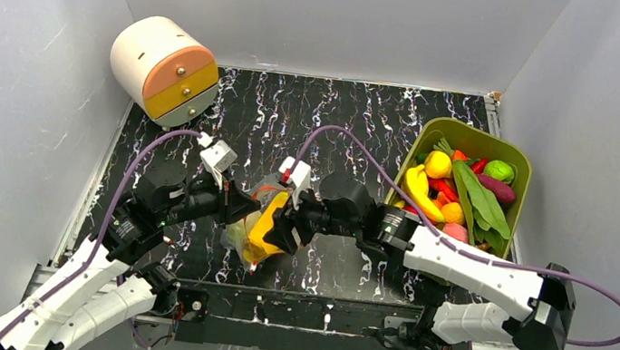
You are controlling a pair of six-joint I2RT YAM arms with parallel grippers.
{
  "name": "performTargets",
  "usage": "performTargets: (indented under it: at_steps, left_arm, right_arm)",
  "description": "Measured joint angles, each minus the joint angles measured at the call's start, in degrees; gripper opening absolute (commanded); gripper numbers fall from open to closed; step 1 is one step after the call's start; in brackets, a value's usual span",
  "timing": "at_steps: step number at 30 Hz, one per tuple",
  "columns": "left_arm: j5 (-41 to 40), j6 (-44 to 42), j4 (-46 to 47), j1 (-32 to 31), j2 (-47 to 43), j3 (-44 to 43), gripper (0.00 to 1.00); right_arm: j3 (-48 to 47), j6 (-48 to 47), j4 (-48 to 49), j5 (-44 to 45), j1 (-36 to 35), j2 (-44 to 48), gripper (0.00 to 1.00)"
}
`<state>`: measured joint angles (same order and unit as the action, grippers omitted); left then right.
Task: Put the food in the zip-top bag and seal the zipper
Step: Place the fake fruit in the zipper food storage bag, then pick up the fake fruit from the bin.
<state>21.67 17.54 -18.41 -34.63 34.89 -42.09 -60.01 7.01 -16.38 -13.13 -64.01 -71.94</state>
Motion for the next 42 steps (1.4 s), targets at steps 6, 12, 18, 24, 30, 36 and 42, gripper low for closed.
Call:
performTargets:
  at_steps: [6,12,18,24,30,36,42]
  left_arm:
    - [-3.52,-1.20,-1.31,0.02,-0.28,0.00,0.00]
    - [-8.59,-3.28,-2.43,0.02,-1.40,0.00,0.00]
    - [-13.33,-5.14,-2.69,0.00,-1.05,-0.96,0.00]
    - [-15.17,-6.67,-2.34,0.00,2.38,-4.48,0.00]
    - [-16.63,-9.40,-2.27,0.00,5.97,-7.67,0.00]
    - [-18.51,-12.00,-2.16,0.00,8.20,-10.12,0.00]
    - [-18.69,-12.44,-1.86,0.02,8.00,-9.55,0.00]
  right_arm:
    - [-1.25,5.22,-0.31,1.95,0.00,2.73,0.72]
    - [-8.98,13.27,-6.56,7.52,0.00,2.54,0.78]
    - [-12.04,19.56,-9.09,14.23,0.00,4.81,0.93]
    - [-12.22,23.19,-14.60,25.68,0.00,8.02,0.98]
    - [-12.44,24.85,-20.72,35.71,0.00,9.60,0.98]
    - [-13.73,27.36,-28.22,46.07,1.05,9.60,0.98]
    - [-13.55,27.45,-31.87,47.01,9.57,8.98,0.90]
